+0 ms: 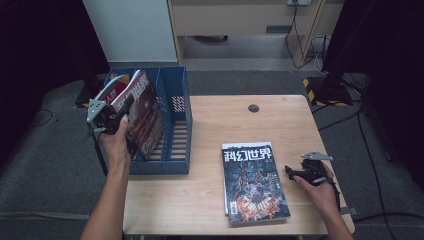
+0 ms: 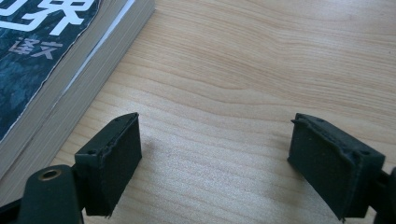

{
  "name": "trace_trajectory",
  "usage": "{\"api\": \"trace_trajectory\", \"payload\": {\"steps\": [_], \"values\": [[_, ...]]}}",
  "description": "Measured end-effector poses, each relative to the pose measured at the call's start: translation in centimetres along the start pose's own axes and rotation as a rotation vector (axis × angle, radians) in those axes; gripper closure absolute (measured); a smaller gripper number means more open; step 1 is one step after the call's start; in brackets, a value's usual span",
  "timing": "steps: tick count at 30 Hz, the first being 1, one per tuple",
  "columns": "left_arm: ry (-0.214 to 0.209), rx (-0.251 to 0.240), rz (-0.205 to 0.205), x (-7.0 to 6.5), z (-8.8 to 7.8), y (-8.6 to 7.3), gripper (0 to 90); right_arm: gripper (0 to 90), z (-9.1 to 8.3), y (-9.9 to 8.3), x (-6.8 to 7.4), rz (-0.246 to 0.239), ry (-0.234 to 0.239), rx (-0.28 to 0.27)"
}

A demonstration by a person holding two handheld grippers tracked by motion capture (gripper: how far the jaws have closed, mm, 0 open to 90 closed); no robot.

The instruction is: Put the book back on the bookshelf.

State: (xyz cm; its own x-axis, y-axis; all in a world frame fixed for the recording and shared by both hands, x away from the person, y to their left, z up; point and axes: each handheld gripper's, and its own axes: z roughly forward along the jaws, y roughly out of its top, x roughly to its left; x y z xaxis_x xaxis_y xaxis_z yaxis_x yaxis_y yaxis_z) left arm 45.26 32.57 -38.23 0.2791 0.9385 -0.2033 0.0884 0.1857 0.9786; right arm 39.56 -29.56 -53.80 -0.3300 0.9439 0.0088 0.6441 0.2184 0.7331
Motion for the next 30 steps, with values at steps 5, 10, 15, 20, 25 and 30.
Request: {"api": "trace_trajectory", "payload": {"steps": [5, 10, 15, 20, 25, 30], "values": [[-0.003, 0.003, 0.01, -0.1, 0.3, -0.3, 83.4, 17.0, 0.0, 0.0, 0.0, 0.001, 0.0, 0.0], [0.0, 0.011, 0.006, 0.0, 0.4, -0.6, 83.4, 17.0, 0.0, 0.0, 0.0, 0.003, 0.001, 0.001], [-0.005, 0.019, -0.017, 0.4, 0.1, -1.0, 83.4, 17.0, 0.0, 0.0, 0.1, 0.004, 0.0, 0.001], [0.001, 0.041, -0.004, 0.2, 0.0, -0.8, 83.3, 17.0, -0.1, 0.0, 0.1, 0.004, 0.001, 0.001], [0.0, 0.058, -0.008, 0.0, -0.2, -0.9, 82.5, 17.0, -0.1, 0.0, 0.1, 0.003, 0.001, 0.002], [-0.003, 0.089, -0.024, 0.3, -0.3, -1.2, 81.1, 17.0, -0.1, 0.0, 0.1, 0.002, 0.001, 0.002]]}}
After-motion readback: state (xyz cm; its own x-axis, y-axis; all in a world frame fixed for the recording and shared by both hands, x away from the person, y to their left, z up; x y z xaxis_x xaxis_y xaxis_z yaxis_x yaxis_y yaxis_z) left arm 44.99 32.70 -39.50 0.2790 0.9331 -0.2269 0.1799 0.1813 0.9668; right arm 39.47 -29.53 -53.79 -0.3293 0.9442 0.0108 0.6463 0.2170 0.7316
